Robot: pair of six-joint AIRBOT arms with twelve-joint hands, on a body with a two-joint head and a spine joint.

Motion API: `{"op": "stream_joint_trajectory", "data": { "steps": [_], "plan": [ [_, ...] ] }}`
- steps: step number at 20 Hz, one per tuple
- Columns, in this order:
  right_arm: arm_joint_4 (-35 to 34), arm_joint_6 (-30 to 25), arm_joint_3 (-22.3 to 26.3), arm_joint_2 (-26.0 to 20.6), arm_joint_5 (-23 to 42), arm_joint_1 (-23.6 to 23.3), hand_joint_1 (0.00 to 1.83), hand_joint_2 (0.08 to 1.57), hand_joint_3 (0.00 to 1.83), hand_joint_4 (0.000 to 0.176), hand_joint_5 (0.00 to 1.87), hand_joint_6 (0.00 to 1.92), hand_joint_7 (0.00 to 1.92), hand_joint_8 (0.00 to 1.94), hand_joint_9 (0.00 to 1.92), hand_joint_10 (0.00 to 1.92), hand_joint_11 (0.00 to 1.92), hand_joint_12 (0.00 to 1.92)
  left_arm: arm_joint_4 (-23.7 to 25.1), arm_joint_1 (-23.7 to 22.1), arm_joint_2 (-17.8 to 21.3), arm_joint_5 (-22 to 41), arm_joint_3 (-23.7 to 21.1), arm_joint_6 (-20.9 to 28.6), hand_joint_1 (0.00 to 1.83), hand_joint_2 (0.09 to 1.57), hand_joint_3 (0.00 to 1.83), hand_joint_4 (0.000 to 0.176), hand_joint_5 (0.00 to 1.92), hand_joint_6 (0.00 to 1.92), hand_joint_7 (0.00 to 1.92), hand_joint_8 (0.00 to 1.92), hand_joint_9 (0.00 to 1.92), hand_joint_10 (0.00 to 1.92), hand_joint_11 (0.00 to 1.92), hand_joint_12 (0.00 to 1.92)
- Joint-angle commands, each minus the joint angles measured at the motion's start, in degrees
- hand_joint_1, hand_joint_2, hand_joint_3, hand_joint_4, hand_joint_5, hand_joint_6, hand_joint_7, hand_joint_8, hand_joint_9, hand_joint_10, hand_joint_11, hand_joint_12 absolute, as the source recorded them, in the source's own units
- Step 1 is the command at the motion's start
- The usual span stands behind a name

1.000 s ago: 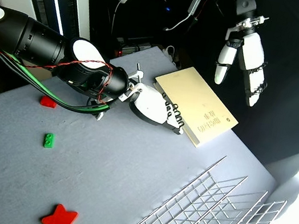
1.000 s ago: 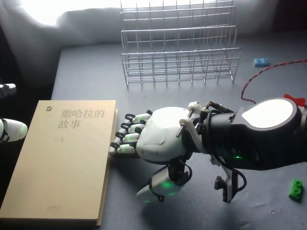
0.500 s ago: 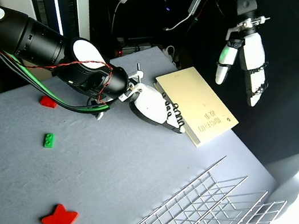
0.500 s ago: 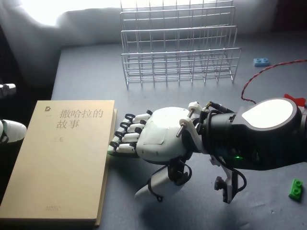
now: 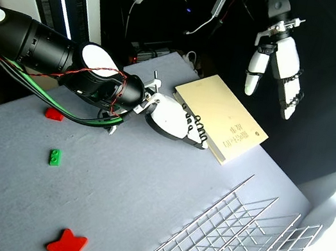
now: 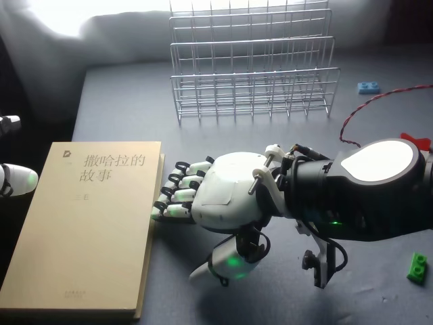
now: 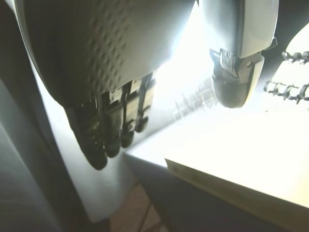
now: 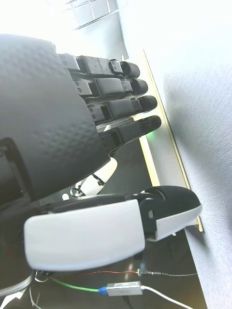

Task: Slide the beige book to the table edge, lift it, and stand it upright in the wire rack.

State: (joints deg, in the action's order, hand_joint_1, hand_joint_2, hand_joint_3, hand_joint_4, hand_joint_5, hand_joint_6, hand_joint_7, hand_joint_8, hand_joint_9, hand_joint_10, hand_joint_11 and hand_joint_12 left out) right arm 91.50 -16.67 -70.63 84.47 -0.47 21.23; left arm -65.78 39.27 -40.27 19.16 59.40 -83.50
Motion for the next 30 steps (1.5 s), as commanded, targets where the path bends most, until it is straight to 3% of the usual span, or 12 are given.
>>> {"op": "stream_joint_trajectory", "data": {
  "steps": [1, 6, 9, 12, 15, 20, 29, 30],
  "plan": [
    [-0.13, -0.33, 0.5, -0.11, 0.99, -0.55, 0.06, 1.16, 0.0, 0.0, 0.02, 0.01, 0.05, 0.01, 0.03, 0.01, 0.0, 0.0, 0.76, -0.41, 0.38, 4.57, 0.54, 0.27, 0.41, 1.21, 0.0, 0.049, 0.0, 0.0, 0.07, 0.0, 0.05, 0.01, 0.0, 0.24],
    [-0.13, -0.32, 0.48, -0.09, 0.83, -0.65, 0.02, 1.18, 0.01, 0.0, 0.0, 0.0, 0.03, 0.0, 0.02, 0.0, 0.0, 0.0, 0.82, -0.26, 0.37, 4.57, 0.72, 0.27, 0.39, 1.21, 0.0, 0.052, 0.0, 0.0, 0.07, 0.0, 0.06, 0.01, 0.0, 0.36],
    [-0.13, -0.32, 0.37, 0.1, 0.57, -0.89, 0.13, 1.16, 0.0, 0.0, 0.03, 0.01, 0.07, 0.01, 0.05, 0.01, 0.0, 0.0, 0.95, -0.26, 0.29, 4.57, 0.77, 0.27, 0.43, 1.21, 0.0, 0.044, 0.0, 0.0, 0.07, 0.0, 0.04, 0.0, 0.0, 0.29],
    [-0.13, -0.31, 0.03, 0.38, 0.77, -0.99, 0.08, 1.17, 0.0, 0.0, 0.04, 0.01, 0.06, 0.0, 0.05, 0.01, 0.0, 0.0, 1.05, -0.26, 0.23, 4.58, 0.77, 0.27, 0.39, 1.22, 0.0, 0.044, 0.0, 0.0, 0.05, 0.0, 0.05, 0.0, 0.0, 0.37],
    [-0.14, -0.37, -1.33, 0.88, 0.64, -1.21, 0.08, 1.16, 0.0, 0.0, 0.04, 0.01, 0.06, 0.0, 0.03, 0.0, 0.0, 0.0, 1.17, -0.26, 0.22, 4.59, 0.76, 0.27, 0.37, 1.23, 0.0, 0.046, 0.0, 0.0, 0.03, 0.0, 0.02, 0.01, 0.0, 0.24],
    [-0.15, -1.54, -5.34, 2.49, 1.07, -1.52, 0.11, 1.16, 0.0, 0.0, 0.05, 0.01, 0.07, 0.01, 0.05, 0.01, 0.0, 0.0, 1.18, -0.26, 0.18, 4.81, 0.74, 0.27, 0.43, 1.21, 0.0, 0.044, 0.0, 0.0, 0.05, 0.01, 0.02, 0.0, 0.0, 0.28],
    [-0.15, -2.61, -6.03, 4.0, 0.4, -1.89, 0.09, 1.16, 0.0, 0.0, 0.05, 0.01, 0.06, 0.0, 0.04, 0.01, 0.0, 0.0, 1.18, -0.27, 0.18, 4.83, 0.77, 0.49, 0.4, 1.21, 0.0, 0.048, 0.0, 0.0, 0.07, 0.0, 0.06, 0.01, 0.0, 0.41],
    [-0.15, -2.96, -6.01, 4.12, 0.41, -1.93, 0.08, 1.16, 0.0, 0.0, 0.05, 0.01, 0.07, 0.01, 0.05, 0.01, 0.01, 0.0, 1.18, -0.27, 0.18, 4.86, 0.77, 0.55, 0.39, 1.22, 0.0, 0.041, 0.0, 0.0, 0.06, 0.0, 0.04, 0.01, 0.0, 0.35]
  ]
}}
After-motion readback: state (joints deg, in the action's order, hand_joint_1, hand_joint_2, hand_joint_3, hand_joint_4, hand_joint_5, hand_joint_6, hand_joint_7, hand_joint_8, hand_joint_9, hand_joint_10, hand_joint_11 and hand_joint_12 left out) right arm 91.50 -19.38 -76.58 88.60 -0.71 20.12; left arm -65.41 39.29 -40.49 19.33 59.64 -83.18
